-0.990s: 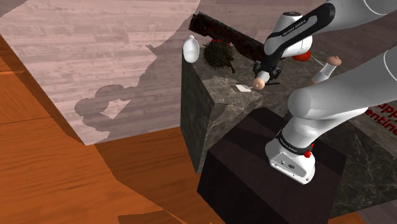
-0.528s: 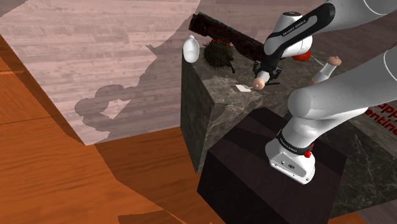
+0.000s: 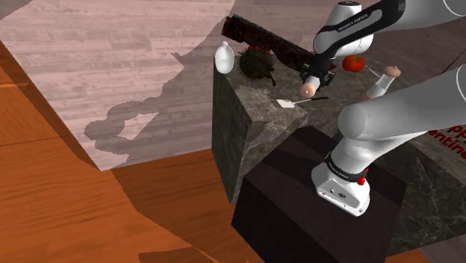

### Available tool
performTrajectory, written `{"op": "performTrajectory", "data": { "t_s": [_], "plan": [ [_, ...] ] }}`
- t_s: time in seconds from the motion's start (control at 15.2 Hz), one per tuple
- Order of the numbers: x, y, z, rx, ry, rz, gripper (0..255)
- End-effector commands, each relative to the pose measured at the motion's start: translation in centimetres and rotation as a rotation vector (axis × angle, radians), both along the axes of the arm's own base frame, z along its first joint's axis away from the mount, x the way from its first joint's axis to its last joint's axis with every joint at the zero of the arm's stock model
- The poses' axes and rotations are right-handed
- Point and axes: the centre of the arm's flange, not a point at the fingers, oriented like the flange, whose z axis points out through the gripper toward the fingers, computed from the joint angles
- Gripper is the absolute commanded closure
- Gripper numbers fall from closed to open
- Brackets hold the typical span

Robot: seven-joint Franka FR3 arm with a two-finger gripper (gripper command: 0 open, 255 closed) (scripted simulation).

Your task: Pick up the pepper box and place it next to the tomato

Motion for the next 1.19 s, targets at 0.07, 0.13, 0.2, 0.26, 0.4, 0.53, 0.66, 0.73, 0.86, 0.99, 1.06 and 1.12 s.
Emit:
{"op": "performTrajectory", "data": {
  "t_s": [0.07,0.13,0.2,0.26,0.4,0.53,0.66,0.73,0.86,0.99,1.06,1.12],
  "plan": [
    [0.1,0.0,1.6,0.000,0.000,0.000,255],
    [0.1,0.0,2.1,0.000,0.000,0.000,255],
    [0.1,0.0,2.6,0.000,0.000,0.000,255],
    [0.1,0.0,3.2,0.000,0.000,0.000,255],
    [0.1,0.0,4.2,0.000,0.000,0.000,255],
    [0.1,0.0,5.3,0.000,0.000,0.000,255],
    [0.1,0.0,6.3,0.000,0.000,0.000,255],
    [0.1,0.0,6.9,0.000,0.000,0.000,255],
    [0.1,0.0,7.9,0.000,0.000,0.000,255],
    [0.1,0.0,9.0,0.000,0.000,0.000,255],
    [0.1,0.0,9.5,0.000,0.000,0.000,255],
    [0.1,0.0,10.0,0.000,0.000,0.000,255]
  ]
}}
